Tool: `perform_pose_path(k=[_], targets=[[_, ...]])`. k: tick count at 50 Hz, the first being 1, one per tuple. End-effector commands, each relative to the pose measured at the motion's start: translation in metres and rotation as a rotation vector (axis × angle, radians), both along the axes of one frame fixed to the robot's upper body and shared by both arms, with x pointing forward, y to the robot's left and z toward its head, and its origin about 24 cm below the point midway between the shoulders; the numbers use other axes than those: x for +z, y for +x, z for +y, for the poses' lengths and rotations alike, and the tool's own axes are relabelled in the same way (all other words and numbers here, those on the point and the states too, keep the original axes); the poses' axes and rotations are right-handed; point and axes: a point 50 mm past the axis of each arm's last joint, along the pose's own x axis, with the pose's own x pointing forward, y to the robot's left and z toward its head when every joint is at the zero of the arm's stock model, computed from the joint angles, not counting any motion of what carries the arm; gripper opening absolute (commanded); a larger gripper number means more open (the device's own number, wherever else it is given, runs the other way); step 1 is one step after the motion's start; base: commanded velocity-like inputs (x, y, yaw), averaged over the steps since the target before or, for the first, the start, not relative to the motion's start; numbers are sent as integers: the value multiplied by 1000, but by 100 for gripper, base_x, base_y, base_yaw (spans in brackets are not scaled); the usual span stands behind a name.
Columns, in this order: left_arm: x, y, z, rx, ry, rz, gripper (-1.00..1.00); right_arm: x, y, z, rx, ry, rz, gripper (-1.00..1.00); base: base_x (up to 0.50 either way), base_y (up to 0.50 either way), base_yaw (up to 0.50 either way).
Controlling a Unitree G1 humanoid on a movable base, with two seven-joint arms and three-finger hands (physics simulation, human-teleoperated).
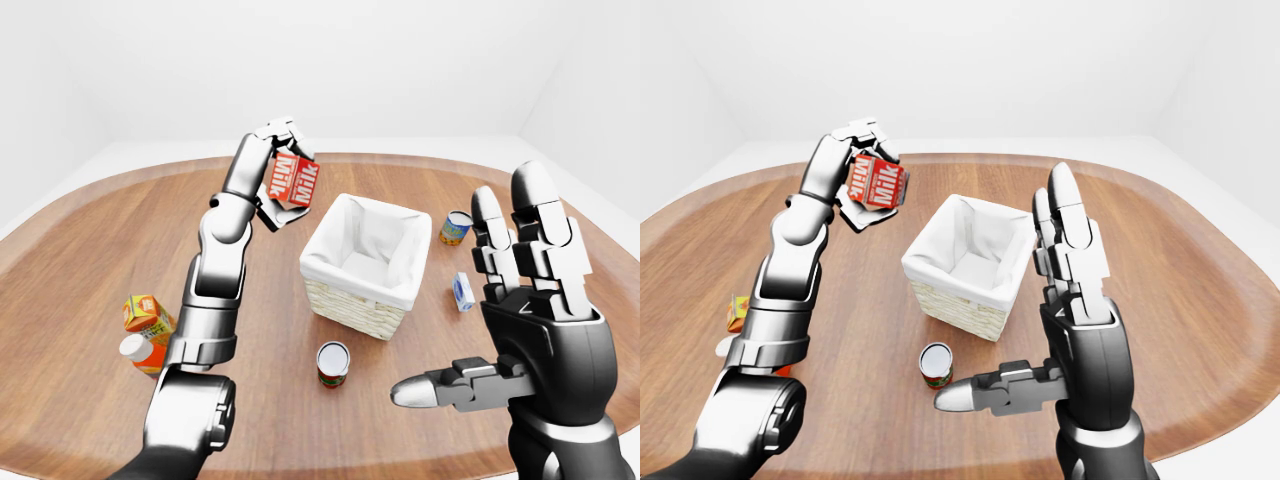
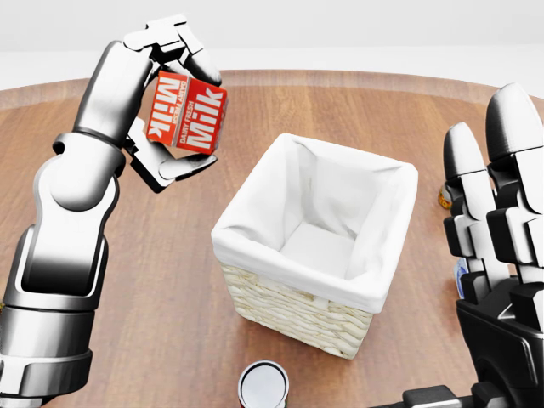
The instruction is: Pick the milk and place it in the basket.
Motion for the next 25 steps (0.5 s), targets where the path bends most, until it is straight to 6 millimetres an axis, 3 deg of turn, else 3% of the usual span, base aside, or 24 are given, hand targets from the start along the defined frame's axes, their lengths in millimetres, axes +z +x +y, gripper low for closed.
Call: perform_pose_path(k=[1, 7, 25], targets=[[14, -6, -15, -119, -143, -34, -100, 0, 0, 0, 1, 0, 0, 100, 0, 0, 0], [24, -9, -23, -232, -250, -37, -100, 0, 0, 0, -1, 0, -1, 100, 0, 0, 0], [20, 0, -35, -263, -294, 20, -100, 0, 0, 0, 1, -1, -1, 100, 0, 0, 0]])
